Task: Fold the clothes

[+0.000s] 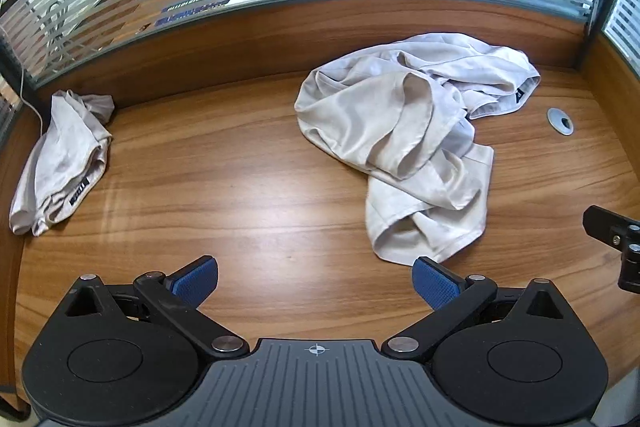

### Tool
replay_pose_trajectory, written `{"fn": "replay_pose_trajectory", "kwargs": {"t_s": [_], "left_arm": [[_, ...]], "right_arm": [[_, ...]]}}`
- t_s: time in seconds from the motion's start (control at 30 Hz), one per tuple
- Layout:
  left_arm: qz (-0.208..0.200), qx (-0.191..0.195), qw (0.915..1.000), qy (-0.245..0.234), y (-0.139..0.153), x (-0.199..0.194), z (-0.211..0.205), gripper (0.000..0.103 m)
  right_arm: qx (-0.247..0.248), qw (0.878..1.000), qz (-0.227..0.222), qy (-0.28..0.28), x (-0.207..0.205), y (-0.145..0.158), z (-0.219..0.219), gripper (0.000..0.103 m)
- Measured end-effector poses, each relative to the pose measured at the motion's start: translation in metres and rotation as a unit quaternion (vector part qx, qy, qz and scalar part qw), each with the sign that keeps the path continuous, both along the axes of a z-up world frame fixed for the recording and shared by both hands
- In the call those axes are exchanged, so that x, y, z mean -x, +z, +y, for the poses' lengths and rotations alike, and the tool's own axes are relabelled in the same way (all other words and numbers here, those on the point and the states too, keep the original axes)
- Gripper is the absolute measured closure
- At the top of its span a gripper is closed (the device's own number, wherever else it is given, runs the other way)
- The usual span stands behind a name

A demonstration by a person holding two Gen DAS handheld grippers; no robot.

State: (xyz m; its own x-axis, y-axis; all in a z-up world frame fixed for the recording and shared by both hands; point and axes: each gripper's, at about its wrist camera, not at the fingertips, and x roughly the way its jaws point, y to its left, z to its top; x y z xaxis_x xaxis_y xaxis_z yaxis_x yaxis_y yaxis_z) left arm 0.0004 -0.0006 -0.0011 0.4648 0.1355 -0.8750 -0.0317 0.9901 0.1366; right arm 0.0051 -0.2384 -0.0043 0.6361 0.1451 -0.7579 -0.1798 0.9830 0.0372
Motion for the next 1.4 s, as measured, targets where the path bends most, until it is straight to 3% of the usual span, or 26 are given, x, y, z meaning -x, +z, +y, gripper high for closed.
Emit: {"fn": "replay_pose_trajectory", "kwargs": {"t_s": [0.13,0.17,0.27,0.73,1.4], "left_arm": [[0.004,-0.01,0.9999,0.006,-0.002,0.0,-0.013,0.0],[0.019,-0.001,0.9998,0.008,-0.003,-0.008,-0.013,0.0],[0.001,0.028,0.9996,0.009,0.001,-0.002,-0.006,0.0],[-0.017,0.011,0.9996,-0.02,-0.003,-0.012,-0.005,0.0],[-0.009,0.011,0.9997,-0.021,-0.01,-0.018,-0.004,0.0]], "right_arm": [[-0.004,1.0,-0.002,-0.012,-0.005,0.0,-0.008,0.0],[-0.005,1.0,-0.003,-0.015,-0.006,-0.001,-0.01,0.0],[-0.008,1.0,-0.005,-0.024,-0.01,-0.001,-0.016,0.0],[-0.016,0.998,-0.006,-0.061,-0.024,-0.007,-0.029,0.0],[-0.006,0.999,0.001,-0.05,-0.036,-0.001,-0.023,0.0]]}}
